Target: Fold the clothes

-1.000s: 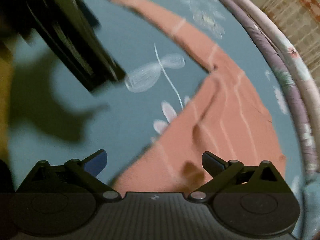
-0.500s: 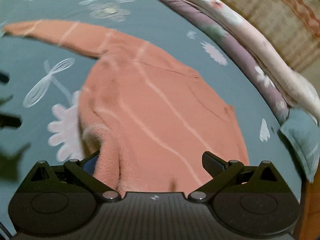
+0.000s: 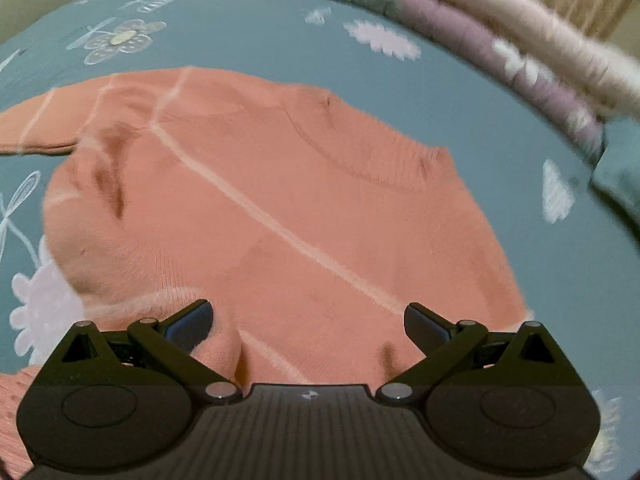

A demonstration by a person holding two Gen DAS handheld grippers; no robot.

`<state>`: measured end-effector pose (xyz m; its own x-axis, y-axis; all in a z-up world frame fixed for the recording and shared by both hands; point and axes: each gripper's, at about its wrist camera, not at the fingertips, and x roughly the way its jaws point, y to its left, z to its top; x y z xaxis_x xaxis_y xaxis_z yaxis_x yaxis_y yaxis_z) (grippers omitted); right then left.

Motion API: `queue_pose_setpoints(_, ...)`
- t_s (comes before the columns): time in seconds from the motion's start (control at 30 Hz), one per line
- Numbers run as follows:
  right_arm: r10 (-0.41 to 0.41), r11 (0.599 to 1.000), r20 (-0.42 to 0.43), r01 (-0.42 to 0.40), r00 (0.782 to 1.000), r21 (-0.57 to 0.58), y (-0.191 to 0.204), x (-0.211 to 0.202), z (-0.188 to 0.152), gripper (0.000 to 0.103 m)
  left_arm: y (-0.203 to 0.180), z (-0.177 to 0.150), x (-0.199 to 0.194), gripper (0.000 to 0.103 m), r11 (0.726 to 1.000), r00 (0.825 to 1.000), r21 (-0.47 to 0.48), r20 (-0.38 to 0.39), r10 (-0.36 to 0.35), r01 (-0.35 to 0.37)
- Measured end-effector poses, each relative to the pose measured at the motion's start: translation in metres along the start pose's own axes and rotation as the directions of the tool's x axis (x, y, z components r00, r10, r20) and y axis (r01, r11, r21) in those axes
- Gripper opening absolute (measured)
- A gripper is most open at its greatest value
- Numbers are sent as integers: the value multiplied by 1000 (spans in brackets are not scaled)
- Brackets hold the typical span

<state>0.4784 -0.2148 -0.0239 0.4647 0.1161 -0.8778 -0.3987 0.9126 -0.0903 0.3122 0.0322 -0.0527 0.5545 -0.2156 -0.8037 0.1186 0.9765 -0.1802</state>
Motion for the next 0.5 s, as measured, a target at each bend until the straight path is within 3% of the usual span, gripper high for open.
queue_pose_setpoints(0.2,4,995,-47,0,999,97,-24,33,-7,103,-17,8,25,102,998,998,52,-54,-44,47)
queue_pose_setpoints(0.4,80,984,96,-94,992,154,-40,-24,-13,103,-23,12,39,102,995,994,77,-87,-60,67)
queue_pose_setpoints(0.5,128,982,154,-148,980,122,-34,-61,-16,103,-25,13,43,102,994,994,85,-92,-62,70)
